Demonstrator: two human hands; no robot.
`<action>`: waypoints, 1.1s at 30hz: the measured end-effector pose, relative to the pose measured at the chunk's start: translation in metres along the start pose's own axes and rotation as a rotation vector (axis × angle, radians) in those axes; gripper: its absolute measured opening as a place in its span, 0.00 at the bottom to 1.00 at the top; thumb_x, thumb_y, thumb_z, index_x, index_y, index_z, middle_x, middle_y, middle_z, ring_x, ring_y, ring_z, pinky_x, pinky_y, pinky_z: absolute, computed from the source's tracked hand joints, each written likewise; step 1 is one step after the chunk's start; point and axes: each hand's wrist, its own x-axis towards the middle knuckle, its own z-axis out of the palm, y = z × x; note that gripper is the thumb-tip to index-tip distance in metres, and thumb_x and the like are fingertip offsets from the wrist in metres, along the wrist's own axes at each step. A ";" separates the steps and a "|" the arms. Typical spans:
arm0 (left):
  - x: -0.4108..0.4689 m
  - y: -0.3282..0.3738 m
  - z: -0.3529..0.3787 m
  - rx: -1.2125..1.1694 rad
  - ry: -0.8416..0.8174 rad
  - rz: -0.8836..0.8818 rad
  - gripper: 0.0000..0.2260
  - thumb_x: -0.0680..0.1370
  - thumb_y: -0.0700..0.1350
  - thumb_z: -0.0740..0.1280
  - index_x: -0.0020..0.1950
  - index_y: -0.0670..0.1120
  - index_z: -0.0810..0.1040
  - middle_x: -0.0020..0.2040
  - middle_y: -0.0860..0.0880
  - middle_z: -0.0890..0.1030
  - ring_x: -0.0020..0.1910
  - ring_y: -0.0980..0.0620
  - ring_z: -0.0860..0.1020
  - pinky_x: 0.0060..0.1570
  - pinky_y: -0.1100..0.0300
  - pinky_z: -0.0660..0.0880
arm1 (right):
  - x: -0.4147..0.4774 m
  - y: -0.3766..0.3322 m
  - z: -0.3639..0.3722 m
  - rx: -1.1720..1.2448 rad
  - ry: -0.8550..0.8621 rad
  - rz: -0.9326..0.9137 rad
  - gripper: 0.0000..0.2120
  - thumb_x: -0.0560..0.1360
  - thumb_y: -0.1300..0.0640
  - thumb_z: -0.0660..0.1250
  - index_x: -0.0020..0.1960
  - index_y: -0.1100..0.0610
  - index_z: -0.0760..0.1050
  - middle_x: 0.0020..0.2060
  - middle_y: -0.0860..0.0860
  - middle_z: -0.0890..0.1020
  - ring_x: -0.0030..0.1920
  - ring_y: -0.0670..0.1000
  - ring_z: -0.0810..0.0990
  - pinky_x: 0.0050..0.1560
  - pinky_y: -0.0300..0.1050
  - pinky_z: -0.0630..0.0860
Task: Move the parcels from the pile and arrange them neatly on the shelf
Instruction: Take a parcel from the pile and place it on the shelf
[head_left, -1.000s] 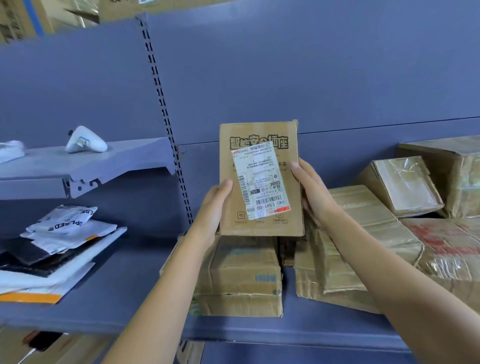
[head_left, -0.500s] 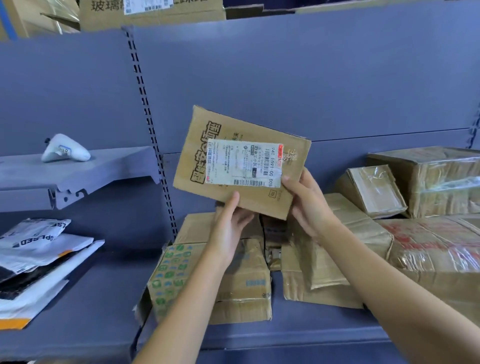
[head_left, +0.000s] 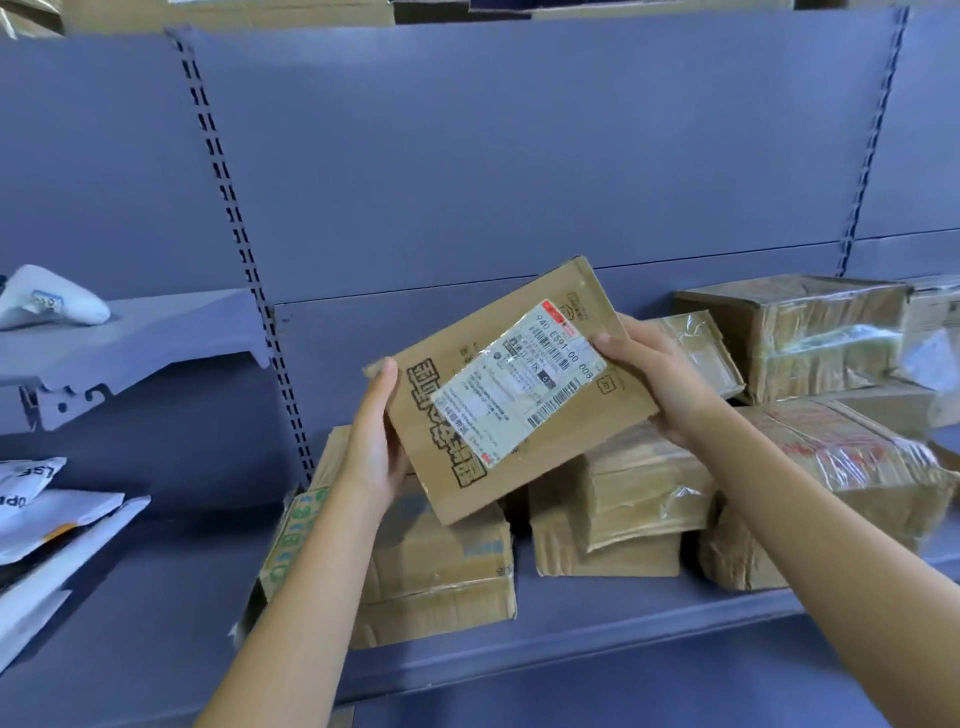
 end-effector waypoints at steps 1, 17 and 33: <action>-0.001 0.001 0.000 0.026 0.001 -0.007 0.22 0.72 0.62 0.62 0.58 0.50 0.79 0.55 0.48 0.84 0.59 0.46 0.80 0.64 0.43 0.71 | -0.003 0.000 0.001 -0.019 0.004 -0.003 0.15 0.71 0.52 0.66 0.57 0.52 0.79 0.44 0.51 0.85 0.42 0.50 0.83 0.37 0.41 0.78; -0.034 -0.050 0.128 -0.378 -0.034 -0.019 0.22 0.77 0.57 0.63 0.66 0.45 0.74 0.58 0.46 0.82 0.58 0.46 0.80 0.48 0.53 0.79 | -0.087 0.008 -0.018 0.247 0.466 -0.251 0.27 0.80 0.48 0.57 0.76 0.48 0.52 0.59 0.49 0.79 0.56 0.52 0.80 0.54 0.52 0.79; -0.174 -0.193 0.355 -0.217 -0.494 -0.331 0.12 0.82 0.52 0.54 0.49 0.49 0.74 0.47 0.51 0.80 0.41 0.56 0.80 0.41 0.61 0.75 | -0.333 -0.071 -0.251 -0.146 0.945 -0.166 0.24 0.76 0.52 0.57 0.72 0.47 0.65 0.62 0.55 0.79 0.53 0.50 0.80 0.56 0.49 0.76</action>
